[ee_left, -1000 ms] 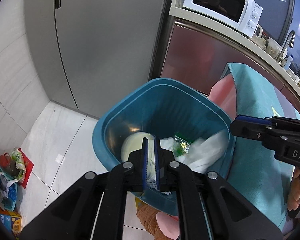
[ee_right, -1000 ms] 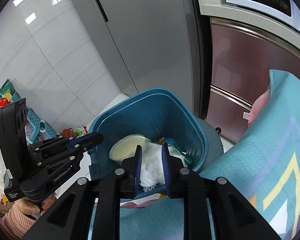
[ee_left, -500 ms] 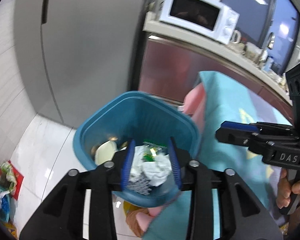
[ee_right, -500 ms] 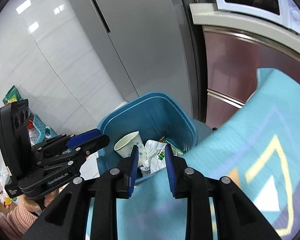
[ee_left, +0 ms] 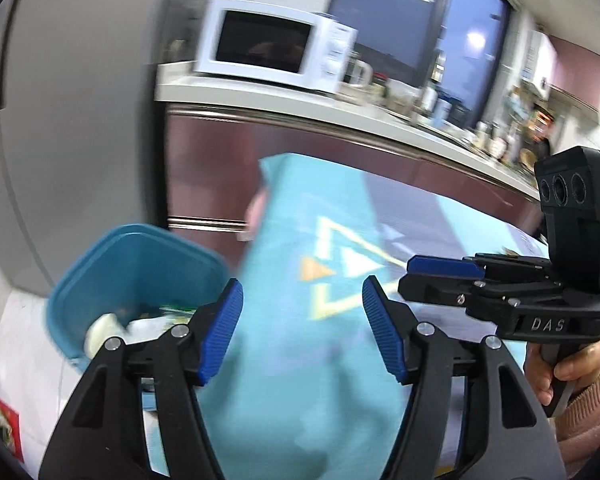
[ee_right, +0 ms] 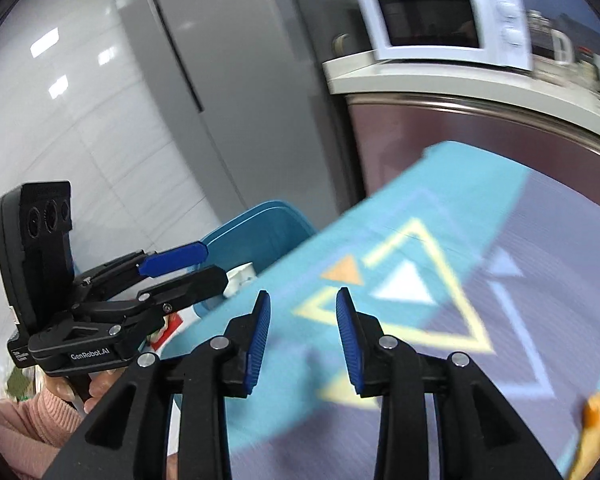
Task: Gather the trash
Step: 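Move both open tools back over the orange peels on the table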
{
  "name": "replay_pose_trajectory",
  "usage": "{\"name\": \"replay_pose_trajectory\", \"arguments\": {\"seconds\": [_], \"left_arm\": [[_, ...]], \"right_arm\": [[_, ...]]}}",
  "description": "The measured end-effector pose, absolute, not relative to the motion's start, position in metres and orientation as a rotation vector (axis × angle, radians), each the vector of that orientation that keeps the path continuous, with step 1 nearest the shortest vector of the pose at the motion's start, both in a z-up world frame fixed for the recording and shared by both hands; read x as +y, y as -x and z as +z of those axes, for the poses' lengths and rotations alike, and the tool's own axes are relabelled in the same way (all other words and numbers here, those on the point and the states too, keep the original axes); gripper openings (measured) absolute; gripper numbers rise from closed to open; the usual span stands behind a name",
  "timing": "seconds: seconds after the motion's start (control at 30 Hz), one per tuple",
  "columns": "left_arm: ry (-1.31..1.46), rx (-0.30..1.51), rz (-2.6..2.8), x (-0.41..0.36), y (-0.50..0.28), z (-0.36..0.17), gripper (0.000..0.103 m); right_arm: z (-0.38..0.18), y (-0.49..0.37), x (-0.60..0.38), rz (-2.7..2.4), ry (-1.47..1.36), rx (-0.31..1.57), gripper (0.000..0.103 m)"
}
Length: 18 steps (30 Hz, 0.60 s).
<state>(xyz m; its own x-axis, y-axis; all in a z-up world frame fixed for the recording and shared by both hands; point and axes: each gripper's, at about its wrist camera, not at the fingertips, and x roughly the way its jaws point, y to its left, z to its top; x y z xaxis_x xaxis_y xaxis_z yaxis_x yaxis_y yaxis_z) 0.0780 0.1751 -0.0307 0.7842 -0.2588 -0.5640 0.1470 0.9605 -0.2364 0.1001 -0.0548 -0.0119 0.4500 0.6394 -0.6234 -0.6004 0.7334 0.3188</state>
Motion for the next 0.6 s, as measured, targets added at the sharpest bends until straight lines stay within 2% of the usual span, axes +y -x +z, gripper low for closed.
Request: {"name": "replay_pose_trajectory", "arguments": {"seconds": [0.4, 0.5, 0.6], "left_arm": [[0.086, 0.680, -0.476, 0.042, -0.085, -0.035, 0.062], [0.064, 0.697, -0.515, 0.016, -0.089, -0.039, 0.062], [0.051, 0.713, -0.546, -0.003, -0.093, -0.042, 0.062]], "right_arm": [[-0.022, -0.067, -0.196, 0.453, -0.172, 0.758, 0.033], [-0.026, -0.063, -0.223, 0.384, -0.189, 0.746, 0.037], [-0.028, -0.061, -0.247, 0.321, -0.207, 0.737, 0.037]]}}
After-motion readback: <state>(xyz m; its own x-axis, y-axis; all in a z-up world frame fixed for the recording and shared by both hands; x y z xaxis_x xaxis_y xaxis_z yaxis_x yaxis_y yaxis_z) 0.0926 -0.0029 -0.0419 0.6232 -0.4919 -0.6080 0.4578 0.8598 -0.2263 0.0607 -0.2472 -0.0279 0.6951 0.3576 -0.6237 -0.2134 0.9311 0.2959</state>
